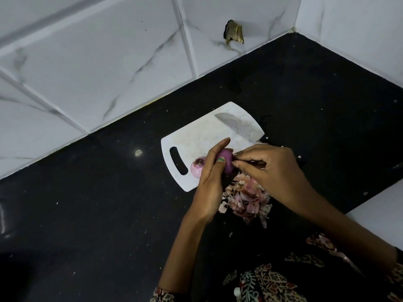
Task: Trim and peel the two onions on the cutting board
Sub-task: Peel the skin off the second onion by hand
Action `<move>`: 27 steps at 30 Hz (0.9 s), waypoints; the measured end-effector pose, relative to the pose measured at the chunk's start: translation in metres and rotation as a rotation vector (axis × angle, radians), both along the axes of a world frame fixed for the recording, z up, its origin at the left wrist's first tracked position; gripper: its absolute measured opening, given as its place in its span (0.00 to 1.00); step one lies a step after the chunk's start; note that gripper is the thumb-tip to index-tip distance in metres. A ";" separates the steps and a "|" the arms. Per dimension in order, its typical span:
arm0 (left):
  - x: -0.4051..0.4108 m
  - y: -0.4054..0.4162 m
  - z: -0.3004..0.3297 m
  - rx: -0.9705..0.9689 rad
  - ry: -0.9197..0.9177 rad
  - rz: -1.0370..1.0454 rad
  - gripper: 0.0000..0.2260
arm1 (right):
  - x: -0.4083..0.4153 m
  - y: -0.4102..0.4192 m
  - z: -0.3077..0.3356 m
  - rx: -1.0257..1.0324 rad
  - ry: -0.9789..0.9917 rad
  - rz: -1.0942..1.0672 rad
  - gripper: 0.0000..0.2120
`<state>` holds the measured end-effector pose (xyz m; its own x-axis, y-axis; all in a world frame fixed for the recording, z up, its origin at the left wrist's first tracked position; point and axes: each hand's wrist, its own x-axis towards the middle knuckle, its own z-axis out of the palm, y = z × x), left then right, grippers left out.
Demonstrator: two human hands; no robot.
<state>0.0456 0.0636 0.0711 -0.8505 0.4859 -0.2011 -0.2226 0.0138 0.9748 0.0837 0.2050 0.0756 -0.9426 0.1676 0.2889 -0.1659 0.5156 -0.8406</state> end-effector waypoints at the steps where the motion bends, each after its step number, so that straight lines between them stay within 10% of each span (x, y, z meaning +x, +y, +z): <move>1: 0.000 0.000 0.000 -0.007 0.013 -0.015 0.16 | 0.000 0.000 -0.001 0.001 -0.003 0.000 0.06; 17: 0.002 0.008 -0.001 0.088 -0.036 0.111 0.19 | 0.002 -0.007 -0.009 -0.372 -0.098 -0.067 0.07; 27: 0.012 0.016 -0.002 0.062 0.012 0.210 0.17 | 0.002 -0.016 -0.021 -0.228 0.018 -0.139 0.04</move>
